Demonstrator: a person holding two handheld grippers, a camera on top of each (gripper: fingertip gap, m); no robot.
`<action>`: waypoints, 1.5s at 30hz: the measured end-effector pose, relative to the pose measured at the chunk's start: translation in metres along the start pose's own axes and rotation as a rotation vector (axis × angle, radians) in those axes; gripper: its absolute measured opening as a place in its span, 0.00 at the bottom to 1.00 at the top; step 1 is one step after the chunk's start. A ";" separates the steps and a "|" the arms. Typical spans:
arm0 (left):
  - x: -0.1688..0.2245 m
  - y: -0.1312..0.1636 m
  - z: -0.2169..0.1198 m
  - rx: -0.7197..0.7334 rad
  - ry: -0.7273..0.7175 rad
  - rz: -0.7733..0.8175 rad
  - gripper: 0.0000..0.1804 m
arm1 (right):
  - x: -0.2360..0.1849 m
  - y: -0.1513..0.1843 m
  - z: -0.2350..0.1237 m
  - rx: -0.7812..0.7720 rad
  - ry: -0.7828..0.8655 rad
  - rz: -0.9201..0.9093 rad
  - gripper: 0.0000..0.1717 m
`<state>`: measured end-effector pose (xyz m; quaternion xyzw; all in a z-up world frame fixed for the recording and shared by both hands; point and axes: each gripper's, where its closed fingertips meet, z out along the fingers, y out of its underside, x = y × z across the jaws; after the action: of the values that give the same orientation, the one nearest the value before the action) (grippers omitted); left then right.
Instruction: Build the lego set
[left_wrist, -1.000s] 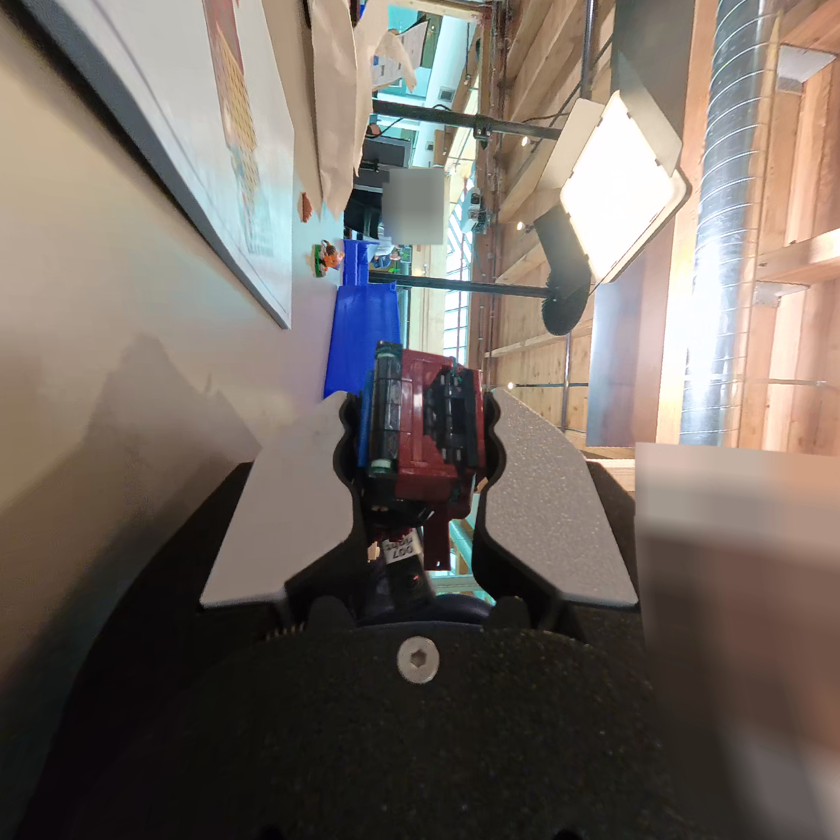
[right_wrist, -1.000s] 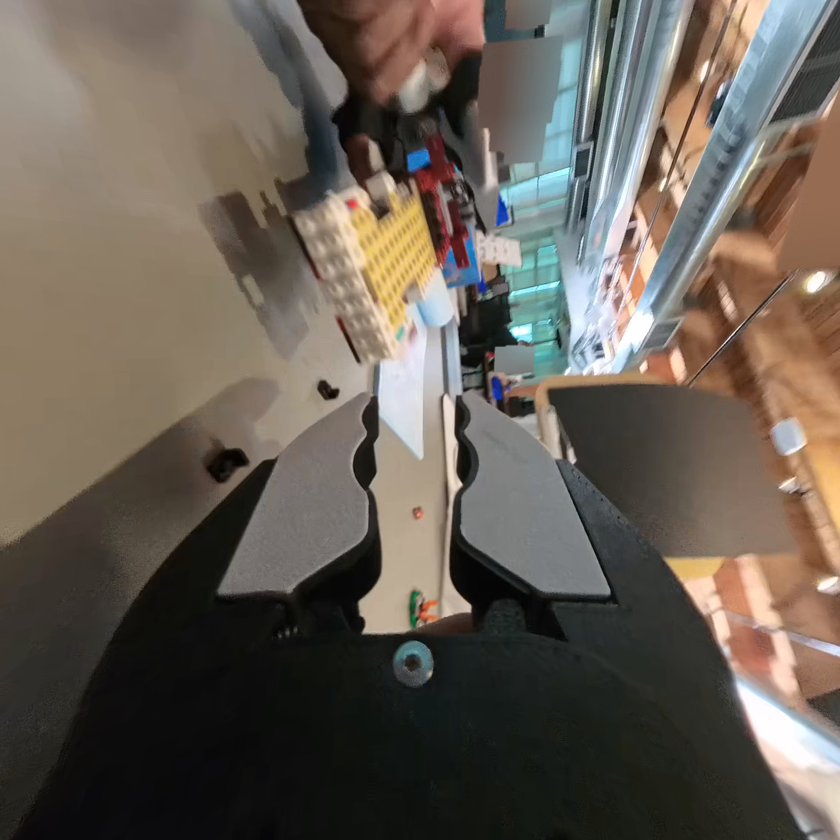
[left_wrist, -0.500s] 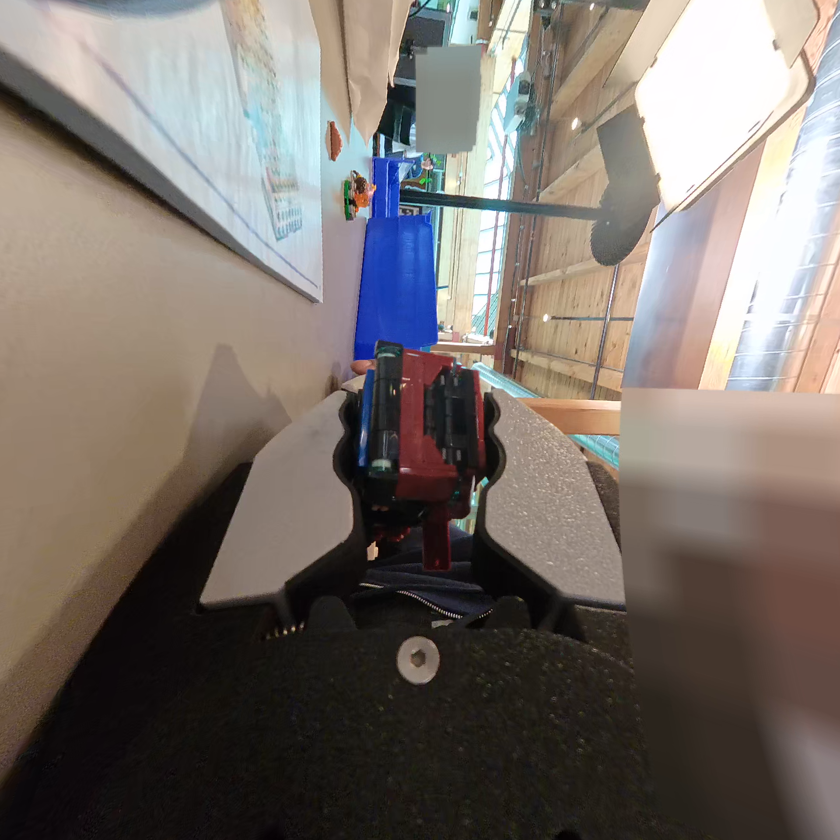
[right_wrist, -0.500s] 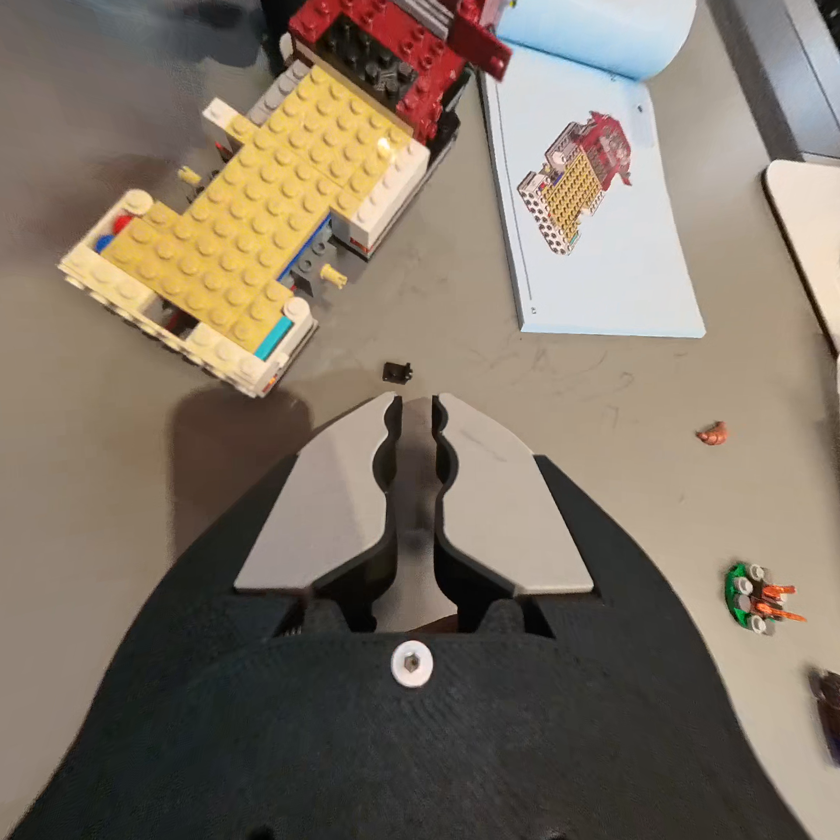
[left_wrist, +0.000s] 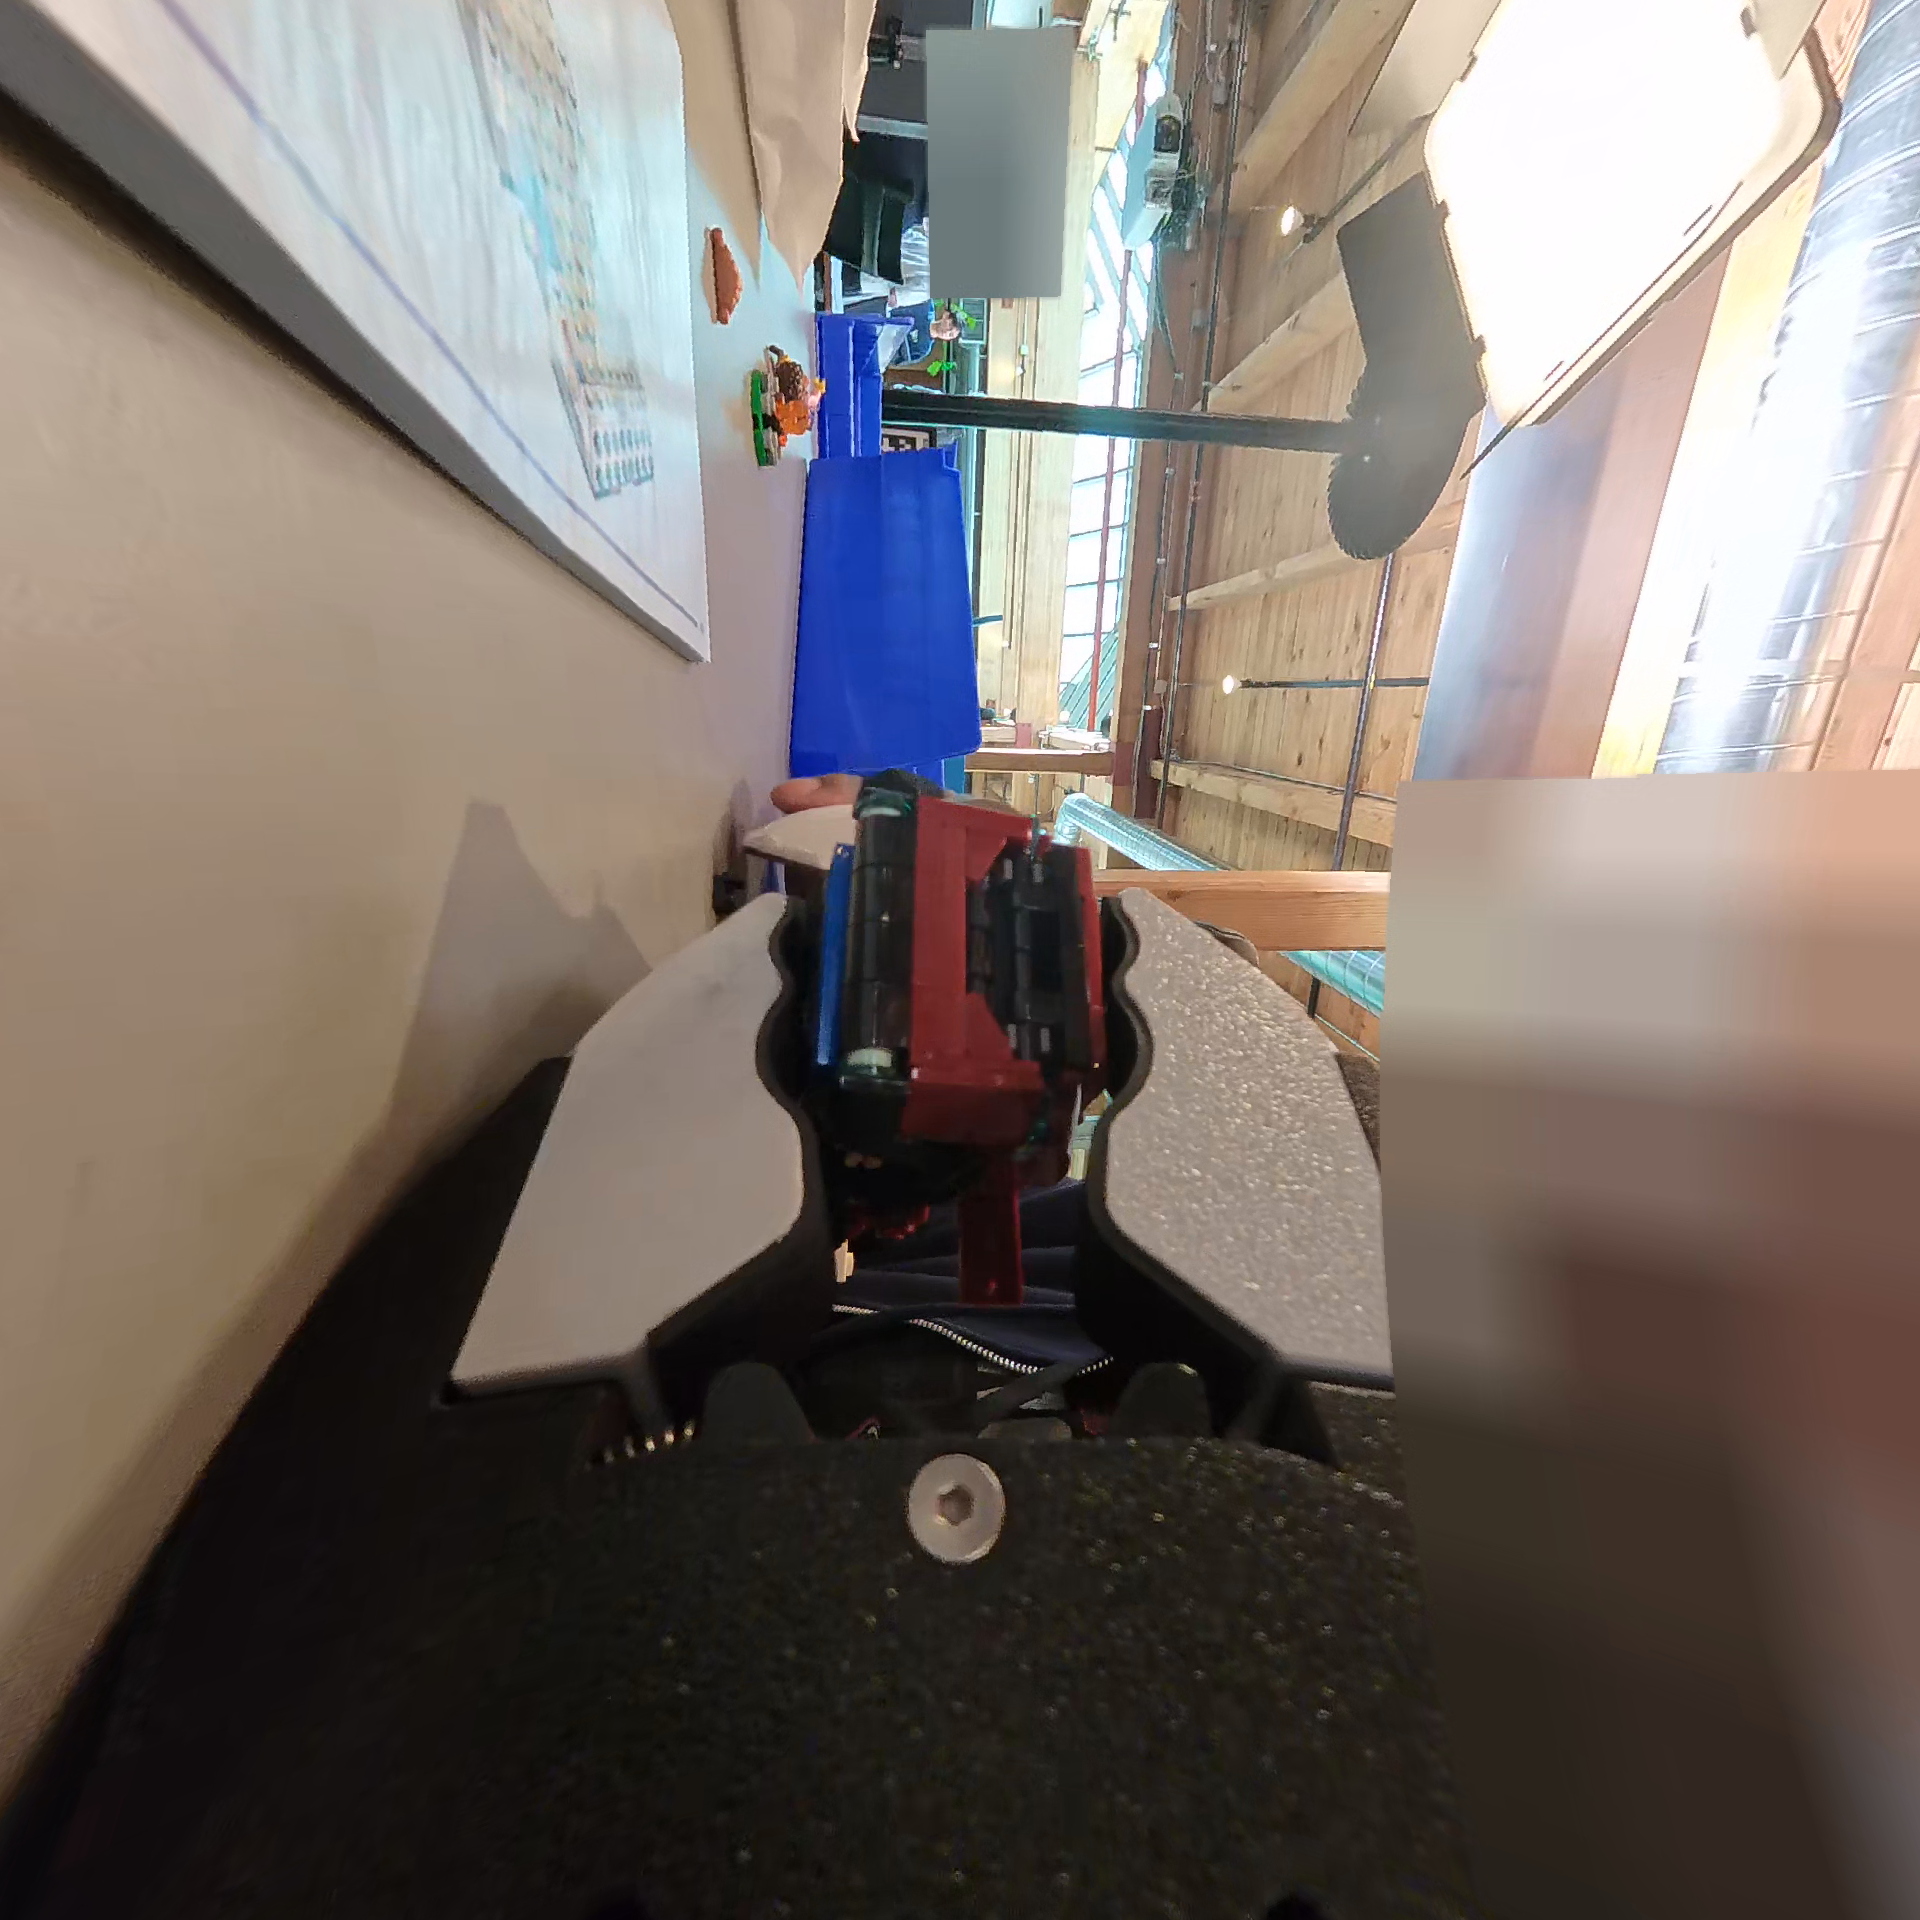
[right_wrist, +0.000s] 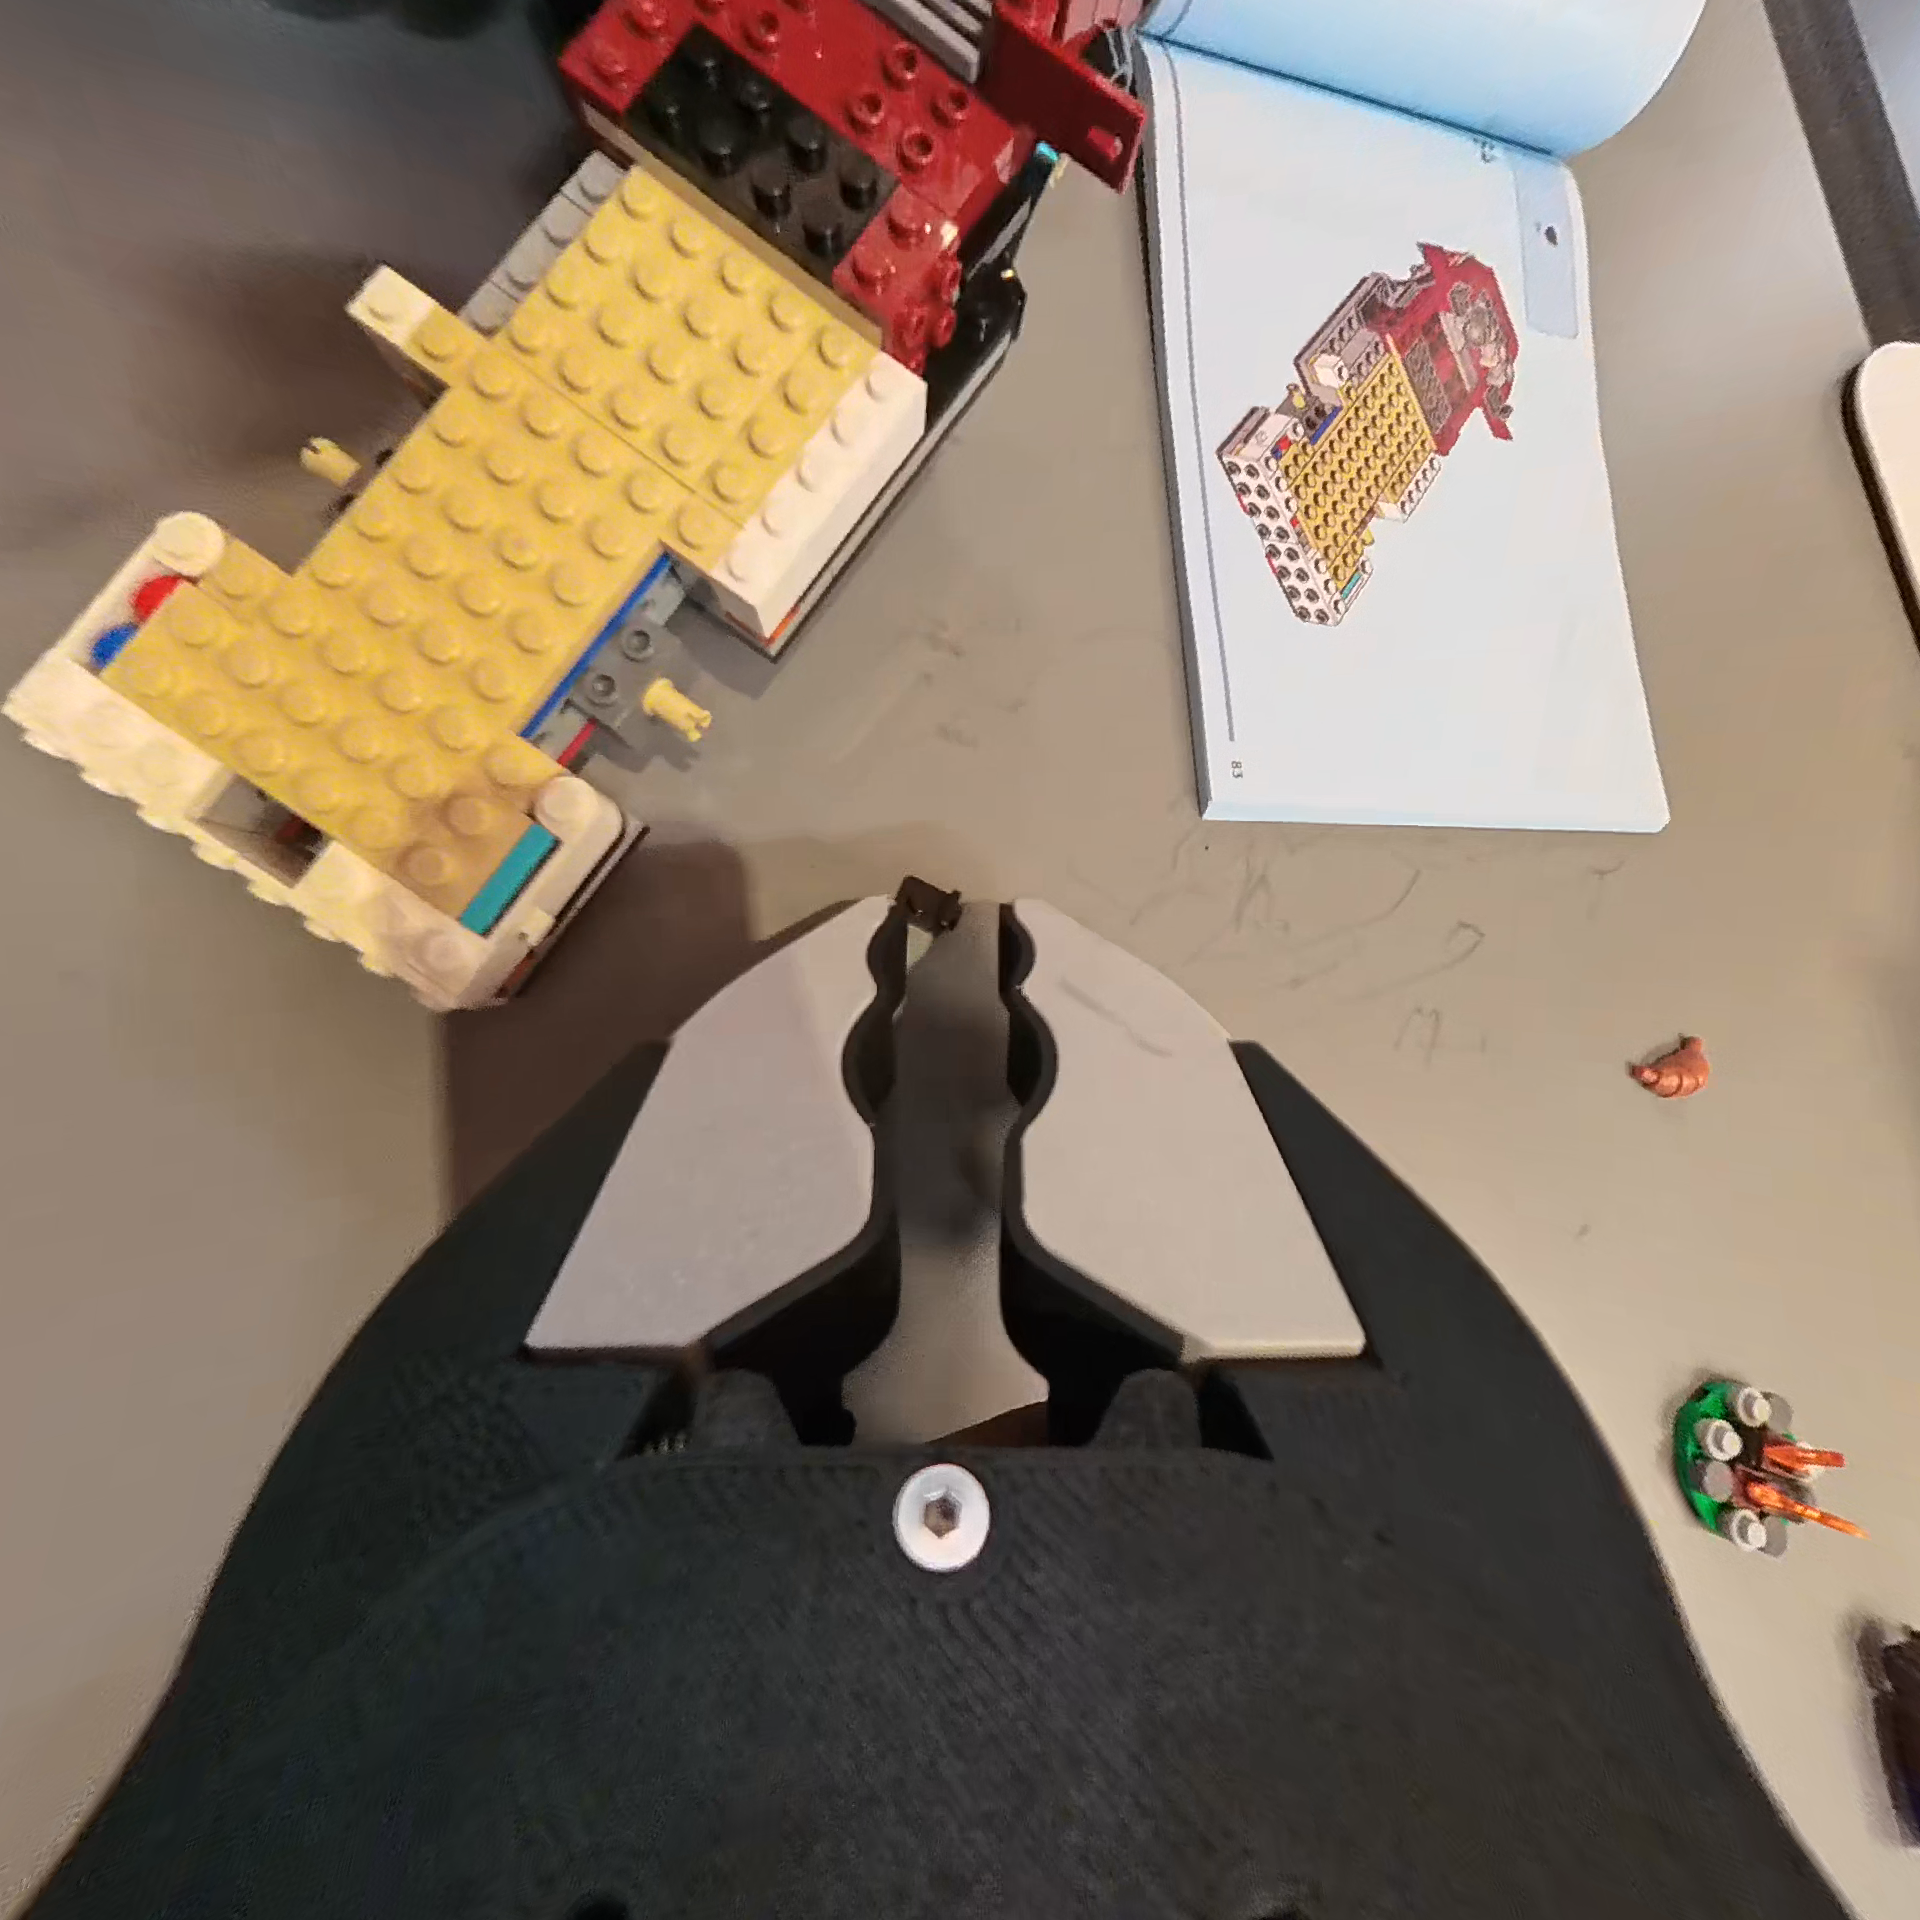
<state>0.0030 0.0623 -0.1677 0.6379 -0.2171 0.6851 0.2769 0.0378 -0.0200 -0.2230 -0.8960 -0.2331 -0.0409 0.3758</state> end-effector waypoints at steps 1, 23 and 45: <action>0.000 0.001 0.000 -0.001 0.002 -0.001 0.30 | 0.001 0.001 0.000 -0.002 -0.003 0.004 0.10; -0.002 -0.003 0.001 0.105 -0.018 -0.002 0.30 | 0.025 -0.076 -0.013 0.200 0.063 0.300 0.01; -0.004 -0.006 -0.002 0.162 -0.050 0.018 0.30 | 0.017 -0.112 0.019 0.183 0.127 0.312 0.01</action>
<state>0.0057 0.0672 -0.1720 0.6732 -0.1734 0.6867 0.2126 0.0012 0.0675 -0.1588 -0.8790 -0.0699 -0.0170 0.4713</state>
